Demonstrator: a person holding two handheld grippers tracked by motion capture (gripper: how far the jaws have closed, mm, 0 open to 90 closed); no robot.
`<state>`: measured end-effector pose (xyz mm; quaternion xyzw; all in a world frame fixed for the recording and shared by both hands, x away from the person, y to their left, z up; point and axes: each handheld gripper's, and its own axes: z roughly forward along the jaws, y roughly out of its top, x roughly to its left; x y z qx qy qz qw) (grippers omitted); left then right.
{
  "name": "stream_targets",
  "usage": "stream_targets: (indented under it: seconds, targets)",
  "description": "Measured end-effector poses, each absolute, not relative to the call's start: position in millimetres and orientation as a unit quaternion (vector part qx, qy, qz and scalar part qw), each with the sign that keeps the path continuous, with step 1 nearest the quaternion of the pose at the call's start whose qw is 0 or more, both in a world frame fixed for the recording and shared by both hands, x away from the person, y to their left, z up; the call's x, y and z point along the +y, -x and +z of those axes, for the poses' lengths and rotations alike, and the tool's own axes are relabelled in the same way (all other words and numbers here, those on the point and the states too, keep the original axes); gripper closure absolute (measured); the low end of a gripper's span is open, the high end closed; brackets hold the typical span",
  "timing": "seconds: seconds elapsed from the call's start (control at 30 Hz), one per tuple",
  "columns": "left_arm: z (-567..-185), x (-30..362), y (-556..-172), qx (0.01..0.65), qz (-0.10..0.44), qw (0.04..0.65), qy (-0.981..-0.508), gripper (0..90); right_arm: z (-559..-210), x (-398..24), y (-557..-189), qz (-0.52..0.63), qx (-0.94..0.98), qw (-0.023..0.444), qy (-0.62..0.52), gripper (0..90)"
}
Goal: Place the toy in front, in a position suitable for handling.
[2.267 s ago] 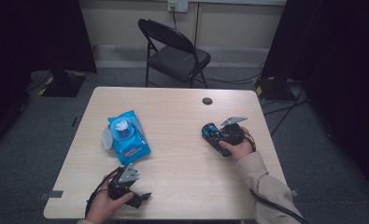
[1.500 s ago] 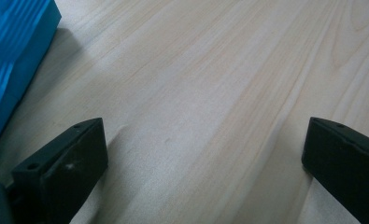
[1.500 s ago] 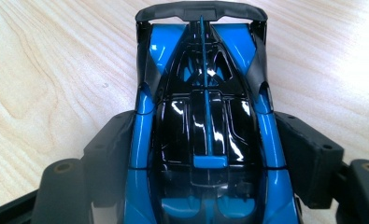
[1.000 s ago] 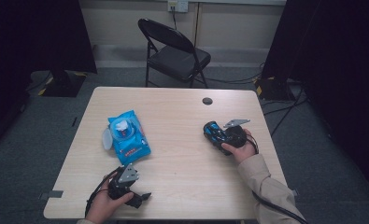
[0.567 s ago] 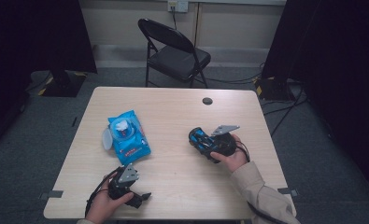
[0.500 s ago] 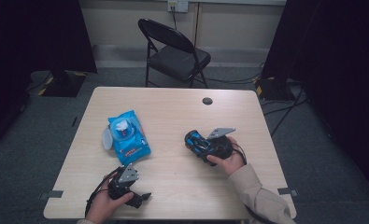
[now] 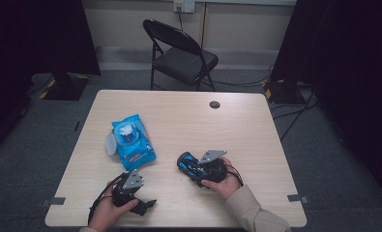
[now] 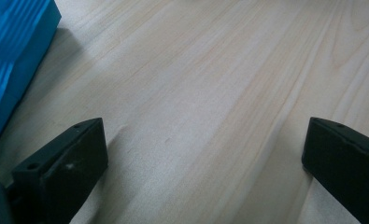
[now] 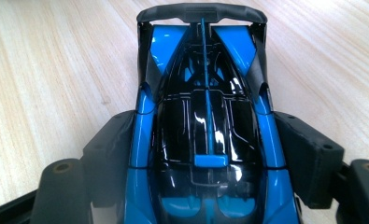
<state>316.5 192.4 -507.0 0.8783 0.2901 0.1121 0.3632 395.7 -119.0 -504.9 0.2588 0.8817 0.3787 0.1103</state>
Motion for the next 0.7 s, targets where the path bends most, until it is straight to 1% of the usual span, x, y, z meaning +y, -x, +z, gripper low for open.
stream_targets:
  seconds: [0.17,0.2,0.23,0.27,0.33,0.47,0.53,0.7]
  targets:
    - [-507,192,-316,0.29,0.112,0.363,-0.878,0.0,-507,-121,-394,0.39,0.878,0.117,-0.253,26.0]
    - [-507,192,-316,0.289,0.112,0.363,-0.879,0.0,-507,-121,-394,0.39,0.878,0.118,-0.251,25.1]
    - [-507,192,-317,0.289,0.112,0.363,-0.879,0.0,-506,-121,-394,0.394,0.877,0.114,-0.252,20.5]
    - [-507,192,-316,0.29,0.112,0.363,-0.878,0.0,-505,-122,-394,0.395,0.877,0.11,-0.252,19.7]
    - [-507,192,-316,0.29,0.112,0.363,-0.879,0.0,-499,-124,-392,0.394,0.878,0.117,-0.246,17.6]
    - [-507,192,-316,0.29,0.112,0.363,-0.878,0.0,-491,-135,-385,0.395,0.878,0.113,-0.246,16.8]
    - [-507,192,-316,0.29,0.112,0.363,-0.878,0.0,-487,-149,-375,0.401,0.873,0.118,-0.251,15.9]
    - [-507,192,-316,0.29,0.113,0.363,-0.878,0.0,-493,-167,-361,0.394,0.87,0.127,-0.266,15.0]
